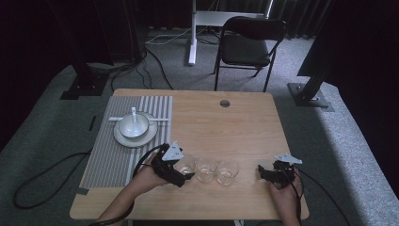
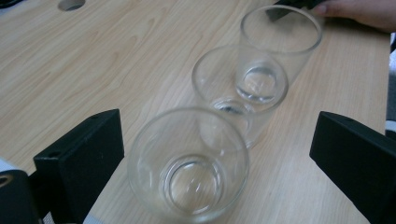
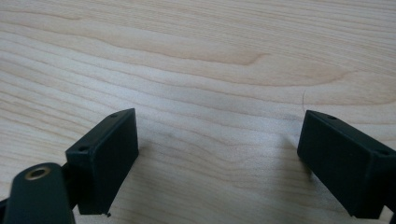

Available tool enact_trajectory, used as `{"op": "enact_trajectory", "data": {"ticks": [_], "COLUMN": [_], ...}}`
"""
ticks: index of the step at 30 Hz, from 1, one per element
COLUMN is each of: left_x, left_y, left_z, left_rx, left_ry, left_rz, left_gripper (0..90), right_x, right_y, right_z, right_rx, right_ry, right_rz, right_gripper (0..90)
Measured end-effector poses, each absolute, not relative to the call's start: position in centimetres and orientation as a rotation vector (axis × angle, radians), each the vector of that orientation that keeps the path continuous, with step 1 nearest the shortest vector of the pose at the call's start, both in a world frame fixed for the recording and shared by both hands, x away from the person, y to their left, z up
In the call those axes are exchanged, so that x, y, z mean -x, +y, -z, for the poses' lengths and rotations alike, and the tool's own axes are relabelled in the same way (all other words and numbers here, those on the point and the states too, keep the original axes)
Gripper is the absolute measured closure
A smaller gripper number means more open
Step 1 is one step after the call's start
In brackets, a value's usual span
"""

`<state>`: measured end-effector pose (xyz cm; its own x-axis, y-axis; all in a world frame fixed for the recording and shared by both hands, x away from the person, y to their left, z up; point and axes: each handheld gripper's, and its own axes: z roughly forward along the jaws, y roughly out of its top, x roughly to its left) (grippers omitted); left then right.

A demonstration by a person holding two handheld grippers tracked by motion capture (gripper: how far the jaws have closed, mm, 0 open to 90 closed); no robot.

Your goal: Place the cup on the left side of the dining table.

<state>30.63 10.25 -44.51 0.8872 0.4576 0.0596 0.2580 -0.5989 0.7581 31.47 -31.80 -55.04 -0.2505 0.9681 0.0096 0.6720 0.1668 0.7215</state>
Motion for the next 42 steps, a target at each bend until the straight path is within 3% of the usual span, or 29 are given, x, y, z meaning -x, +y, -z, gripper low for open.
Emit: {"op": "enact_trajectory", "data": {"ticks": [42], "left_x": [-31.9], "left_y": [1.1], "left_z": [45.2], "left_rx": [-2.29], "left_ry": [0.348], "left_rz": [-0.181], "left_gripper": [3.4], "right_x": [-31.5], "right_y": [-31.8], "right_z": [55.0], "right_rx": [-1.547], "right_ry": [1.994], "right_rz": [-0.859], "right_gripper": [11.9]}}
